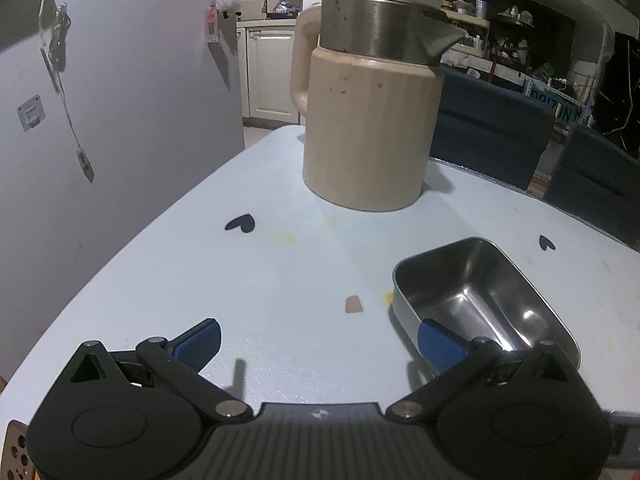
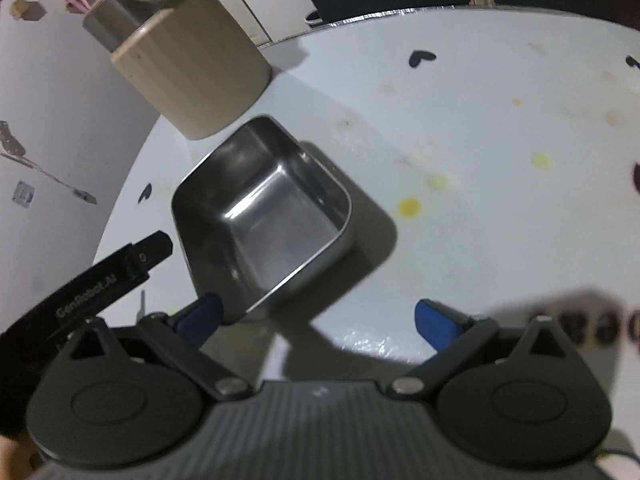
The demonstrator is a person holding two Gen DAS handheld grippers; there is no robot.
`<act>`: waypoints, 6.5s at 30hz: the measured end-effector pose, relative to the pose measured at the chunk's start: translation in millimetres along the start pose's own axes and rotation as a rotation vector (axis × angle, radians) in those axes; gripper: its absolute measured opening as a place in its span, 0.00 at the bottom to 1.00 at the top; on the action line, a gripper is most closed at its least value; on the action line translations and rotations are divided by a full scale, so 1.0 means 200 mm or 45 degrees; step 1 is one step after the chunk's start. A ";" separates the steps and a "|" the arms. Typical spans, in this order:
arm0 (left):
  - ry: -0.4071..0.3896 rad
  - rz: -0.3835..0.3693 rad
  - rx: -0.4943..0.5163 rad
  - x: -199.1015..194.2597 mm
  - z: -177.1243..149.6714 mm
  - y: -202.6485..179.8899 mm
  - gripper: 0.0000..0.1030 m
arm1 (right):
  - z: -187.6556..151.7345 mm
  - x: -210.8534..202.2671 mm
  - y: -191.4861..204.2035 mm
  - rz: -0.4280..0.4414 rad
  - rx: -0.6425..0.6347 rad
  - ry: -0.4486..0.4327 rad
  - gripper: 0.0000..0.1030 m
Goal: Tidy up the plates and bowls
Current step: 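Move both grippers to a steel square tray rim and close them, then lift the steel tray with both grippers and carry it toward the bowls, then lower the steel tray onto the table and open both grippers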
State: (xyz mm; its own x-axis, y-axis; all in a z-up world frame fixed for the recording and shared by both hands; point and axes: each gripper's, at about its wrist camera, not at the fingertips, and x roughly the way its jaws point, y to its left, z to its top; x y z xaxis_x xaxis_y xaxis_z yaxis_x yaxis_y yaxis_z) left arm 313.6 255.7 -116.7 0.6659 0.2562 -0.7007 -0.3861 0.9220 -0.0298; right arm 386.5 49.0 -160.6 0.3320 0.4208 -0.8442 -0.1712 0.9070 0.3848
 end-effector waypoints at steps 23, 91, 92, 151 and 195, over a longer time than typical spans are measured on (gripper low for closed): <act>-0.023 -0.045 -0.107 -0.02 0.02 0.05 1.00 | 0.00 0.06 0.00 -0.006 0.022 -0.073 1.00; 0.073 -0.754 0.010 -0.82 -0.11 -0.70 0.10 | -0.25 -1.12 -0.57 -0.047 -0.179 -0.423 0.05; 0.071 -0.770 0.021 -0.83 -0.12 -0.73 0.10 | -0.28 -1.17 -0.60 -0.046 -0.155 -0.435 0.05; 0.500 -0.806 0.539 -0.63 -0.81 -1.77 0.15 | -0.65 -1.25 -1.52 -0.531 0.233 -0.082 0.05; 0.522 -0.849 0.554 -0.67 -0.78 -1.71 0.29 | -0.65 -1.21 -1.52 -0.614 0.248 -0.069 0.11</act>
State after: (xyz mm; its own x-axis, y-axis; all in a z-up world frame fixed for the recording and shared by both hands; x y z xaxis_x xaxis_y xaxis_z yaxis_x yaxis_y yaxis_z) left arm 257.0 -140.0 -125.0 0.3526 -0.4190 -0.8367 0.3309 0.8922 -0.3074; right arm 237.6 -331.2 -120.8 0.3789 -0.0502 -0.9241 0.1875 0.9820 0.0235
